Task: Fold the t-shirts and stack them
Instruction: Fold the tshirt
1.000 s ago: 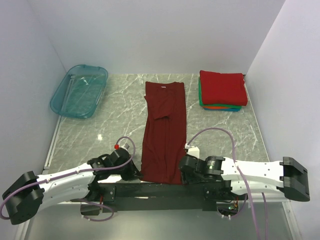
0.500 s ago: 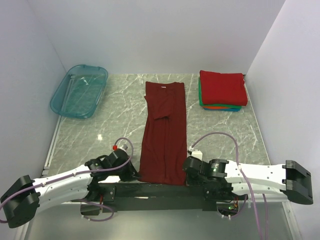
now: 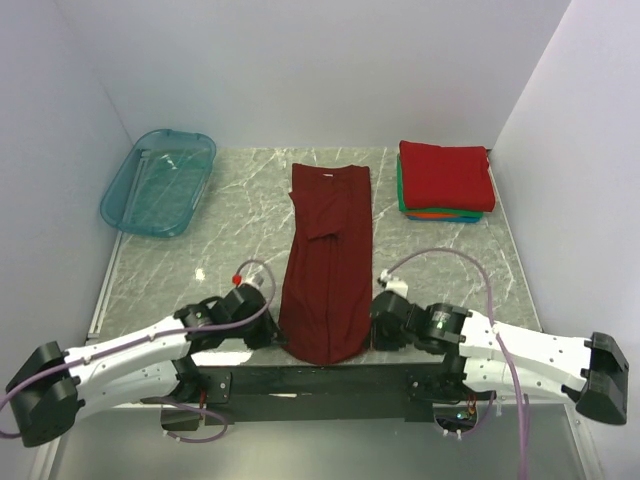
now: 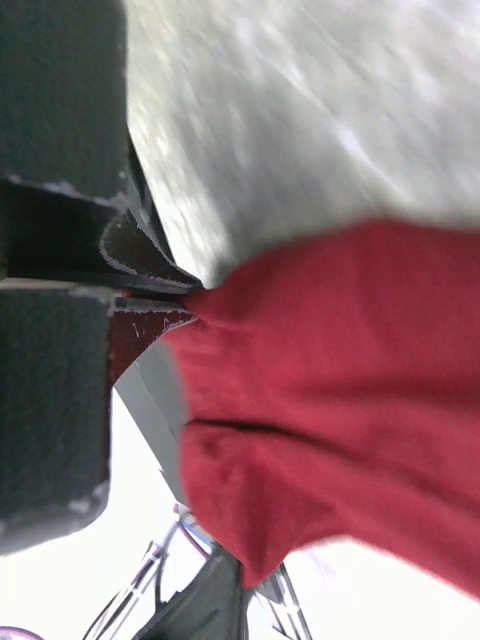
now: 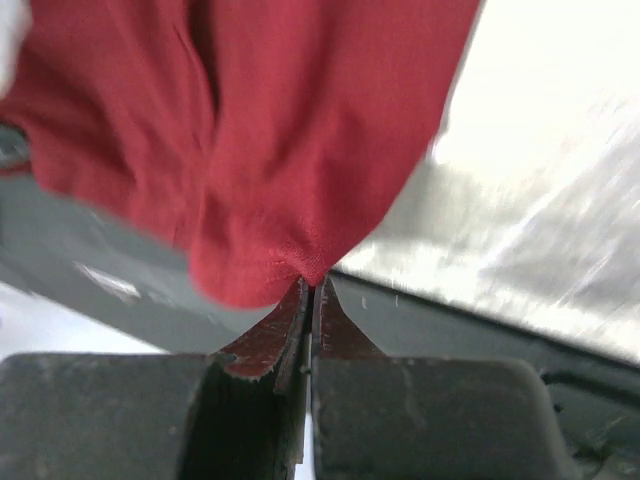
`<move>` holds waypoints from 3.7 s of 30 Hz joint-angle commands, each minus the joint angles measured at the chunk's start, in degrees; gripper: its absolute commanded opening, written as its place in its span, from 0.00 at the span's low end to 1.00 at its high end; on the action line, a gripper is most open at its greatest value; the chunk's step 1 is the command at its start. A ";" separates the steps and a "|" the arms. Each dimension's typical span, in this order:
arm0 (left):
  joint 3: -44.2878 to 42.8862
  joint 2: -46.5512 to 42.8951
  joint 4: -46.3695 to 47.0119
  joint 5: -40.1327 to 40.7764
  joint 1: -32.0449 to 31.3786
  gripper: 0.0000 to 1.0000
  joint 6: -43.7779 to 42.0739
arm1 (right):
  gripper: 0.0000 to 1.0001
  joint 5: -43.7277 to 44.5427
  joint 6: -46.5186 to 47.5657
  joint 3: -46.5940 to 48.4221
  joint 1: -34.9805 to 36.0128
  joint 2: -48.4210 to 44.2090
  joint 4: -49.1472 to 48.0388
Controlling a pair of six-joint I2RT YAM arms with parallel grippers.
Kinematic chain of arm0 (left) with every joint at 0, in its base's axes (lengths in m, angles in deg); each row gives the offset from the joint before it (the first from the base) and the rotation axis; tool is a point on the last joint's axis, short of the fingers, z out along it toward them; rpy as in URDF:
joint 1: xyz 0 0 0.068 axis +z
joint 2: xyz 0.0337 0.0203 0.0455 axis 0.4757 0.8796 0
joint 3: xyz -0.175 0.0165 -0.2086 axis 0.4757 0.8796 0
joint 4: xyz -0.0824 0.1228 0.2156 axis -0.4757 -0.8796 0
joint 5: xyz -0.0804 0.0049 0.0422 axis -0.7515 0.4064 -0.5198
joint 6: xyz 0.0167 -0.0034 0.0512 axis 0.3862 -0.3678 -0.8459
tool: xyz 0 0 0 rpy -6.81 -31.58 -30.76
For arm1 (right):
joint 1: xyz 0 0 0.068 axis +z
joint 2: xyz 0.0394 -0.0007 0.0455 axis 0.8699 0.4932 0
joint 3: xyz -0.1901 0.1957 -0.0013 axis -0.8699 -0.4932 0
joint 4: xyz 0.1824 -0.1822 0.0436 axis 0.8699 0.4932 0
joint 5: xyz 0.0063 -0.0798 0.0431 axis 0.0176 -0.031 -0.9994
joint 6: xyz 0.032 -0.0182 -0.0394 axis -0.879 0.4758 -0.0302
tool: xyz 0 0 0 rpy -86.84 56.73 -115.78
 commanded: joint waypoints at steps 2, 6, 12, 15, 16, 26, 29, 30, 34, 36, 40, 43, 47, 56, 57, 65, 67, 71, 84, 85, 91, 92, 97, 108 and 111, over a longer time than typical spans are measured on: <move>-11.44 6.08 -0.93 5.14 1.47 0.00 -7.54 | 0.00 3.16 9.26 6.85 -8.31 -0.85 0.90; -18.75 13.20 -1.55 2.77 7.89 0.00 -14.14 | 0.00 6.59 14.01 11.86 -11.67 0.82 0.55; -27.28 19.97 4.16 1.37 14.75 0.00 -20.21 | 0.00 6.95 19.81 17.15 -20.53 6.43 -6.29; -31.67 25.14 4.69 0.93 17.48 0.00 -23.28 | 0.00 7.82 22.36 20.66 -24.40 10.56 -8.15; -33.77 26.30 4.78 0.75 18.53 0.00 -23.81 | 0.00 8.17 23.33 21.54 -25.29 11.62 -8.33; -45.12 37.20 5.57 0.14 22.58 0.00 -29.00 | 0.00 5.72 27.38 28.04 -33.02 20.86 -10.35; -47.50 40.36 6.18 -1.44 23.55 0.00 -30.14 | 0.00 4.40 28.96 28.84 -35.13 22.97 -11.23; -47.77 41.07 6.53 -1.88 23.72 0.00 -30.15 | 0.00 3.96 29.40 29.10 -35.58 24.28 -11.93; -49.43 44.14 7.41 -2.68 24.78 0.00 -30.15 | 0.00 1.59 31.15 30.33 -37.51 27.45 -13.69; -49.79 45.20 7.50 -3.12 25.22 0.00 -30.23 | 0.00 0.80 31.51 31.12 -38.30 29.47 -13.78; -50.76 47.75 8.38 -3.03 26.27 0.00 -30.85 | 0.00 0.27 32.47 32.79 -39.27 32.81 -14.31; -51.37 49.33 9.26 -3.38 26.89 0.00 -30.85 | 0.00 -0.43 32.56 33.58 -40.15 35.71 -14.92; -52.16 51.70 9.52 -4.26 27.50 0.00 -30.94 | 0.00 -1.05 32.65 34.81 -40.94 39.40 -15.71; -52.60 55.57 11.72 -4.35 28.29 0.19 -29.62 | 0.10 -2.98 31.78 37.89 -42.70 47.14 -18.17; -52.52 55.58 11.72 -4.00 28.38 0.35 -29.10 | 0.19 -3.07 31.51 38.24 -42.88 47.93 -18.09; -48.47 46.62 11.73 -1.19 29.26 0.99 -28.30 | 0.60 0.53 30.63 40.01 -42.97 45.05 -14.92; -46.90 43.55 10.15 -1.10 29.26 0.99 -28.56 | 0.77 0.27 29.67 37.21 -42.97 42.67 -15.89; -40.84 38.01 11.63 -3.55 29.26 0.99 -28.12 | 0.82 -1.31 28.35 30.79 -43.05 33.73 -18.35; -22.47 31.40 18.58 -8.74 29.17 1.00 -23.99 | 0.84 -9.93 23.25 5.82 -42.97 11.46 -23.80; -21.93 31.75 18.84 -9.00 29.17 1.00 -23.82 | 0.84 -9.93 23.25 4.42 -42.97 11.11 -23.89; -19.12 35.01 22.44 -12.00 29.17 0.85 -22.50 | 0.84 -11.16 21.93 0.99 -42.97 10.14 -25.38; -18.86 35.45 22.53 -11.82 29.09 0.81 -22.59 | 0.84 -11.16 21.84 0.89 -42.97 10.23 -25.38; -18.24 37.29 22.97 -11.03 29.09 0.55 -22.50 | 0.84 -10.72 21.67 0.10 -42.97 10.84 -25.65; -17.88 41.25 24.73 -13.13 28.82 0.18 -22.76 | 0.81 -13.44 21.49 0.28 -42.97 15.15 -27.76; -17.89 41.34 24.29 -14.02 28.65 0.01 -23.11 | 0.80 -13.79 21.75 0.19 -42.88 16.20 -28.28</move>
